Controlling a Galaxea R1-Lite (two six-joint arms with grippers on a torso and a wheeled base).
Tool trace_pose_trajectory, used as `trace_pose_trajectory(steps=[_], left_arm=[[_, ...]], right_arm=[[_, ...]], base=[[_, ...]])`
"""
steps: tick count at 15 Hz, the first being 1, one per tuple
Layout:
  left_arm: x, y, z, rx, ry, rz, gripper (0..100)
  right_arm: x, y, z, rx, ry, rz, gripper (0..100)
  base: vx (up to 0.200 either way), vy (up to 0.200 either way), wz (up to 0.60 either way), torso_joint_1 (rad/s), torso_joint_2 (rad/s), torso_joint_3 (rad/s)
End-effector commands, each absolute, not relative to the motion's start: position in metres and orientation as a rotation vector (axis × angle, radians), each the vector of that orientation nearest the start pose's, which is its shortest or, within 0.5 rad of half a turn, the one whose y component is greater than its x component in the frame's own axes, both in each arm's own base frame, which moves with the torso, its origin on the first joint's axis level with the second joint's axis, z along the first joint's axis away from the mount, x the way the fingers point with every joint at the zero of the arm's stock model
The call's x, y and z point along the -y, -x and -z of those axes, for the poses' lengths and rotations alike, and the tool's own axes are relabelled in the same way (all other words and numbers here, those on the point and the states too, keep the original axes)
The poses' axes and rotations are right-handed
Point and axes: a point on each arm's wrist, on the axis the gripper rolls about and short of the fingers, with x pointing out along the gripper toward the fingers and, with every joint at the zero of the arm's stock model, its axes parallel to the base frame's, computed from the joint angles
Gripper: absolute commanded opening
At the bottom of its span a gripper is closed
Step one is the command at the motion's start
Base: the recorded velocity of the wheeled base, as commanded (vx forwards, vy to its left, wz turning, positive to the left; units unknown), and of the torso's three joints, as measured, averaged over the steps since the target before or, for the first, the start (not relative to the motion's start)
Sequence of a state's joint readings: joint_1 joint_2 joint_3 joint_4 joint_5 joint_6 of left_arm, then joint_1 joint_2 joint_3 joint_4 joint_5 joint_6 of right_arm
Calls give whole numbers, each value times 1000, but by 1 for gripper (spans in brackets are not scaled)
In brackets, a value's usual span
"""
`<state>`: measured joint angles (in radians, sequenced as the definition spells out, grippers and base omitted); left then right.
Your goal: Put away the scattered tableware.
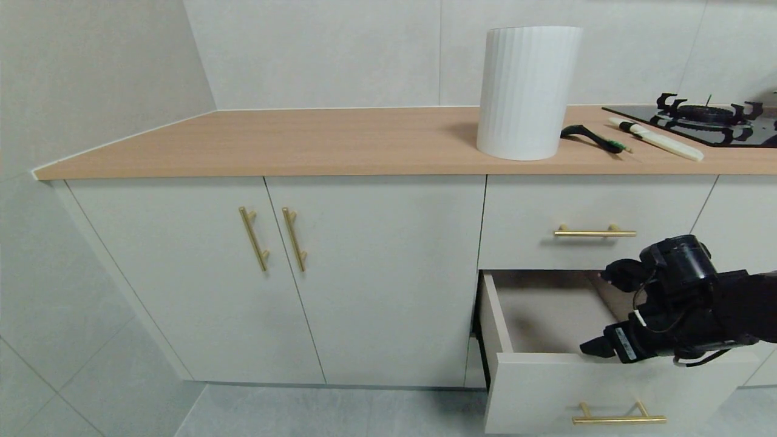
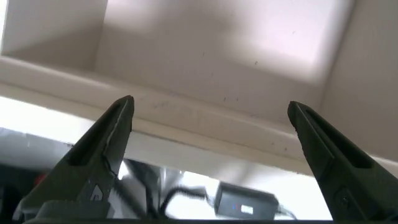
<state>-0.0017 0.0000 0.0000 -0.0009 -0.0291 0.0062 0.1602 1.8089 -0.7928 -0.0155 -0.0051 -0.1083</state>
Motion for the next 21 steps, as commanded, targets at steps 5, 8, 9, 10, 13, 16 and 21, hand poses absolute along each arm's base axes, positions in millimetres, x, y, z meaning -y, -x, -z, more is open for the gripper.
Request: trace_pose_trajectory(steps=[5,8,9,10,13,16,21], left_arm=[[1,23,-76,0,-6,31,100],[1,23,-76,2,-6,31,100],[1,23,-76,-1,-6,31,100],[1,23,-76,-1,-6,31,100],[1,23,-76,0,-6,31,100],[1,23,-76,-1,-6,31,100],[1,23,-76,-1,-6,31,100]], right_arm=[[-54,-257,-106,-1107,255,-265,100],[-60,-237,-115,-1239,317,-320,100],[-63,-234,-117,-1271,328,-332,100],[-65,-233,-119,-1279,334,-335,100],[-66,-239,-125,-1247,322,-325,100],[-64,-253,-157,-1121,143,-221,100],[-44,-245,-199,-897,52,-157,100]], base=[[0,0,0,0,0,0],[0,0,0,0,0,0],[0,0,0,0,0,0],[0,0,0,0,0,0],[0,0,0,0,0,0],[0,0,0,0,0,0],[0,0,0,0,0,0]])
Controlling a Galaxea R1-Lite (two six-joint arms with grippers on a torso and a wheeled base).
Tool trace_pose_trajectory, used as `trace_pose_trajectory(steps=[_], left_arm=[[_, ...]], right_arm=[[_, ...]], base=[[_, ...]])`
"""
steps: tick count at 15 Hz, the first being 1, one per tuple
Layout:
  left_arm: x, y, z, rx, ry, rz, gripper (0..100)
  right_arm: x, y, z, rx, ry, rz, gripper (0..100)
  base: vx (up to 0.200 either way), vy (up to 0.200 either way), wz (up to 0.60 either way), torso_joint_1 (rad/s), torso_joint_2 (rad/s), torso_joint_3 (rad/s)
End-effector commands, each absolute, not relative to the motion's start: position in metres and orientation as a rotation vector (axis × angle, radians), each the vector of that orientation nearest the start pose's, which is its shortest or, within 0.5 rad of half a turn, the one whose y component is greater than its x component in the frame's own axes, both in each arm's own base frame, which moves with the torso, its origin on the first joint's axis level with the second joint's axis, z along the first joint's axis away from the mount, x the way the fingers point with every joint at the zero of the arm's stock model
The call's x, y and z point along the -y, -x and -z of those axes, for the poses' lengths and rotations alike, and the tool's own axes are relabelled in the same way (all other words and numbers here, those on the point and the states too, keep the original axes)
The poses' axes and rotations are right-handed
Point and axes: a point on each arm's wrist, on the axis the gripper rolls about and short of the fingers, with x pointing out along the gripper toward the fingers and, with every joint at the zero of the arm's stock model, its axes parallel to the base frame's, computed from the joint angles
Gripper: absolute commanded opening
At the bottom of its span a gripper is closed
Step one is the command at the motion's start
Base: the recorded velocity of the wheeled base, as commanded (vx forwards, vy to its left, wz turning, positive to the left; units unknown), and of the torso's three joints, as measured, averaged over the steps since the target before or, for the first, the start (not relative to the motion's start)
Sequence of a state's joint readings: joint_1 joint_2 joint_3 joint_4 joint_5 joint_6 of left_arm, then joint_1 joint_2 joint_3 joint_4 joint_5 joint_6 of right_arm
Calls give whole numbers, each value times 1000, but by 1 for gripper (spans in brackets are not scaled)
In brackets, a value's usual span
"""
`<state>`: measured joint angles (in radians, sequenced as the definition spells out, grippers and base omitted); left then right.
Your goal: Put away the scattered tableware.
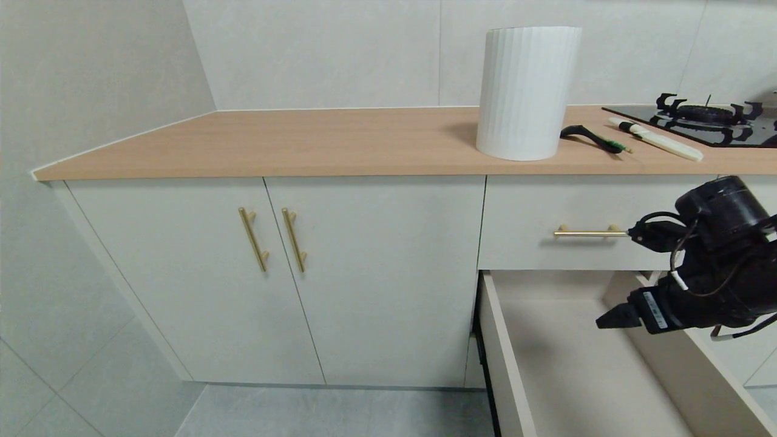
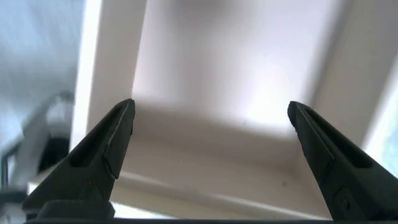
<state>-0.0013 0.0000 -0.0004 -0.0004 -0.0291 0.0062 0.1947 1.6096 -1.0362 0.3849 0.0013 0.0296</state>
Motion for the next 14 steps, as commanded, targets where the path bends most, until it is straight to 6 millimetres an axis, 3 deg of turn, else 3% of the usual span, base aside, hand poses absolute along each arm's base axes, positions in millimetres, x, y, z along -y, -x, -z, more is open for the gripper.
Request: trace_pose_trajectory(steps=[1,6,9,14], left_arm=[[1,23,-76,-1,-6,31,100],[1,23,-76,-1,-6,31,100],[1,23,-76,0,-6,31,100],[1,23,-76,0,-6,31,100]], right_arm=[[-42,-241,-205,-859,46,-150,100],[-41,-239,-211,-816,44,-147,100],[-40,-240,-211,-814,42,-139,100],[-40,-241,-212,-797,41,-136,100]], base=[[0,0,0,0,0,0],[0,0,0,7,-41,-33],[0,0,0,79,-212,-279],[0,0,0,135,-522,-307]])
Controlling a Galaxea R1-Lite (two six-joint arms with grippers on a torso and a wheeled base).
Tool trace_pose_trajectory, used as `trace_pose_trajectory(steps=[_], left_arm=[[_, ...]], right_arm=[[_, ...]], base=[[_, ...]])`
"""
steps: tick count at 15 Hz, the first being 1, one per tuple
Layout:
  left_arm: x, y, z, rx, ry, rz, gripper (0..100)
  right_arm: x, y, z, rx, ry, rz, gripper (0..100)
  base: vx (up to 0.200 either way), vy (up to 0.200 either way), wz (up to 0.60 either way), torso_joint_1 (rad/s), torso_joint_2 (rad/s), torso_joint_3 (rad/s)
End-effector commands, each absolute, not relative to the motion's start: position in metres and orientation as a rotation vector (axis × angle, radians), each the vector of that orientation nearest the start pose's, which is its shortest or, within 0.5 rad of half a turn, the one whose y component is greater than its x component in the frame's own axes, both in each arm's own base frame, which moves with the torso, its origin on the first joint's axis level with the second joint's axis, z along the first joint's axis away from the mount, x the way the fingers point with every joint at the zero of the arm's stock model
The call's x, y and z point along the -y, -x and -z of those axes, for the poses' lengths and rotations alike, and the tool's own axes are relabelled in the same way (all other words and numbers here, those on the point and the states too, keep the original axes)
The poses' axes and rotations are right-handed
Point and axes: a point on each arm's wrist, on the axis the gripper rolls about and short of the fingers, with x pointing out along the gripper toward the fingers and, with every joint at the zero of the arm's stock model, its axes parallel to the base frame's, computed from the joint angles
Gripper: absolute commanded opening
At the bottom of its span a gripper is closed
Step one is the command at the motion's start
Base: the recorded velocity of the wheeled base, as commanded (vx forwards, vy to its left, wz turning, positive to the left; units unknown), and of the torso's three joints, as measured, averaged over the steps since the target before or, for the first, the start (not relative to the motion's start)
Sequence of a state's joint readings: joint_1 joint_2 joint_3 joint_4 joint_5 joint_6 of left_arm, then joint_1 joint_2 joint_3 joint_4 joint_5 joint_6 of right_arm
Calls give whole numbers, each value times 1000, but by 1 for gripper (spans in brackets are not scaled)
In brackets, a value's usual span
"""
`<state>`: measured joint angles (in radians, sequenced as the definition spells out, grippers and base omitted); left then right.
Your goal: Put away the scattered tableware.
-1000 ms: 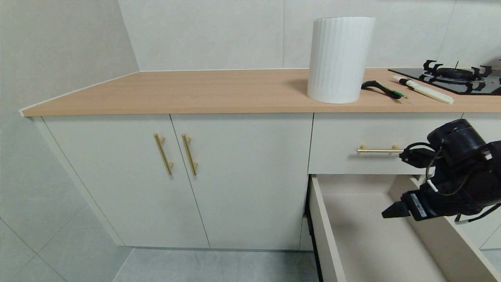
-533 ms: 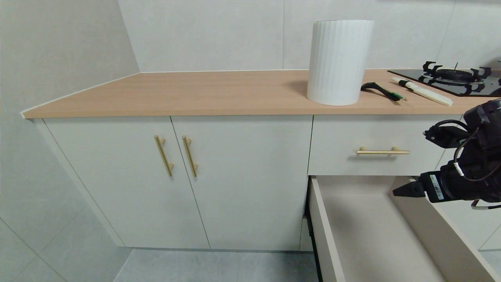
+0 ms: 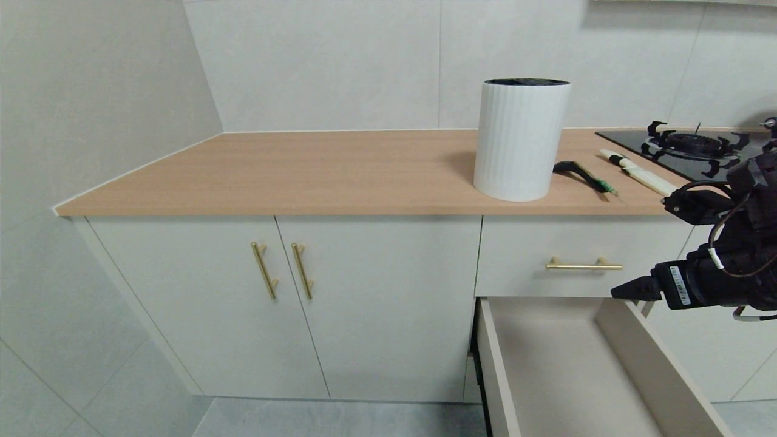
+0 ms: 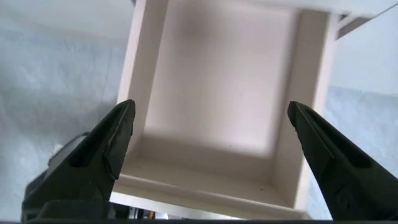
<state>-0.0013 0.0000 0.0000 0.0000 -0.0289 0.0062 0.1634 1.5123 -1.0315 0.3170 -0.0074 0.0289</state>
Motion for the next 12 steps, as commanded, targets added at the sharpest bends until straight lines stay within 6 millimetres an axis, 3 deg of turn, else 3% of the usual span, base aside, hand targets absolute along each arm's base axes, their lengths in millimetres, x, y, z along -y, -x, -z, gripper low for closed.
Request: trace_pose_trajectory(steps=[1,7,10,12], left_arm=[[1,23,-76,0,-6,31,100],[1,23,-76,0,-6,31,100],[1,23,-76,0,-6,31,100],[1,23,-76,0,-6,31,100]], right_arm=[[-40,-241,-212,-796,41,-137,100],[-40,-242,-212,-795,40,-138,100],[-41,-247,-220,-707,32,-141,100],[-44,-266,-226,-582,27,-143,100]], base=[[0,0,0,163,-466,-300],[0,0,0,184,-478,-290],[0,0,0,82,-204,-121],[0,0,0,13,-30,-11]])
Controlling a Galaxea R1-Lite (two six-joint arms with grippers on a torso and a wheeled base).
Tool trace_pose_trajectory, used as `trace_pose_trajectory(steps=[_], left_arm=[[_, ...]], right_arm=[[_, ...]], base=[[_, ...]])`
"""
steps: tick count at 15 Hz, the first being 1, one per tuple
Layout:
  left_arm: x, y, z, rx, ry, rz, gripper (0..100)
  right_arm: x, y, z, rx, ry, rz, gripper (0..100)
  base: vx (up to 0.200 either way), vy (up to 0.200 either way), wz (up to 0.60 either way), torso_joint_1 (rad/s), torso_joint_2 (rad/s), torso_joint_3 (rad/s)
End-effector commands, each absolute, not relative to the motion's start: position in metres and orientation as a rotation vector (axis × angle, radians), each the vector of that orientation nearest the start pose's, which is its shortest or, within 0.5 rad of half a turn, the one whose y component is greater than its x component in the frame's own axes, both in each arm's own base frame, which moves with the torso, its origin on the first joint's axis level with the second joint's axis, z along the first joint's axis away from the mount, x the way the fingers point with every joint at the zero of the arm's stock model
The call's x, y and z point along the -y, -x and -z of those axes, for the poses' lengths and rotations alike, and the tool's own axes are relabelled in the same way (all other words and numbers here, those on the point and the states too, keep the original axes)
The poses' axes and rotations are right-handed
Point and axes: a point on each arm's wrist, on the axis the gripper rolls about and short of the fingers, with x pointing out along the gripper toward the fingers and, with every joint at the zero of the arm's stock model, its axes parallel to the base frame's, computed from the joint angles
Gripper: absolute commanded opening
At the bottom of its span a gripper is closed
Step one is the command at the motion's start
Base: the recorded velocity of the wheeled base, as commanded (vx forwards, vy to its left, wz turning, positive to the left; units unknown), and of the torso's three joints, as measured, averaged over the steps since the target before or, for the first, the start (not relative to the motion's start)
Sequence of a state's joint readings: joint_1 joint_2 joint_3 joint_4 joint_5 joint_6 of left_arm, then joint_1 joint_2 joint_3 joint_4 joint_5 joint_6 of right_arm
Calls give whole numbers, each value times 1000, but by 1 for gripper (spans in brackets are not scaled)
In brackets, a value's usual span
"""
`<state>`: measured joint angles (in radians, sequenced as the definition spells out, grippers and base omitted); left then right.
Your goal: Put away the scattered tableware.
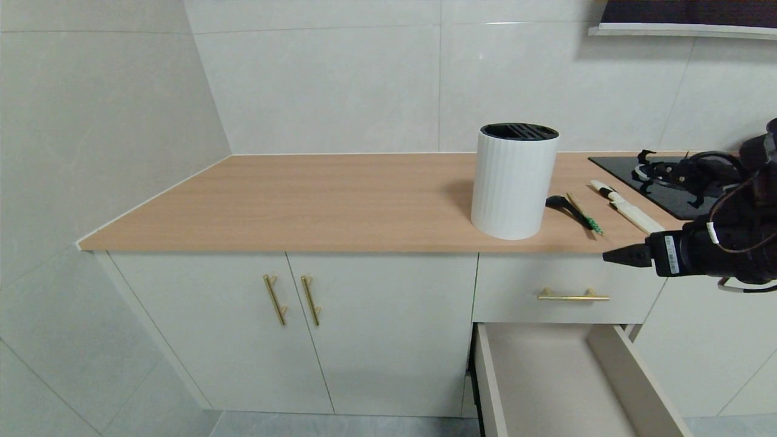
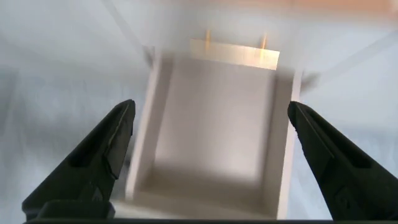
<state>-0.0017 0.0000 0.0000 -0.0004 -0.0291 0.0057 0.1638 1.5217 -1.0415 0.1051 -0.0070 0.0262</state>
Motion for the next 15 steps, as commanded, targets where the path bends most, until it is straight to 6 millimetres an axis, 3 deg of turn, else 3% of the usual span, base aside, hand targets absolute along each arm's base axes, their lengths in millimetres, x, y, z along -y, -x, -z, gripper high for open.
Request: trace_pose_trajectory(steps=[1,4,7,11,15], left_arm=[[1,23,-76,-1,-6,31,100],[1,23,-76,0,-6,31,100],[1,23,-76,0,-6,31,100],[1,23,-76,-1,-6,31,100],[1,23,-76,-1,-6,31,100]], right_arm=[[-47,-286,-227,-520,25,-138,100],[-53,-327,-224,-507,33,-81,100],[-53,-349,-210,-523,24,-28,100],[-38,-384,-188,-548,-7,100,100],[-27,-405,-169,-577,-31,146,100]], base=[[0,0,0,0,0,0],[0,0,0,0,0,0],[0,0,0,0,0,0],[0,0,0,0,0,0],[0,0,0,0,0,0]])
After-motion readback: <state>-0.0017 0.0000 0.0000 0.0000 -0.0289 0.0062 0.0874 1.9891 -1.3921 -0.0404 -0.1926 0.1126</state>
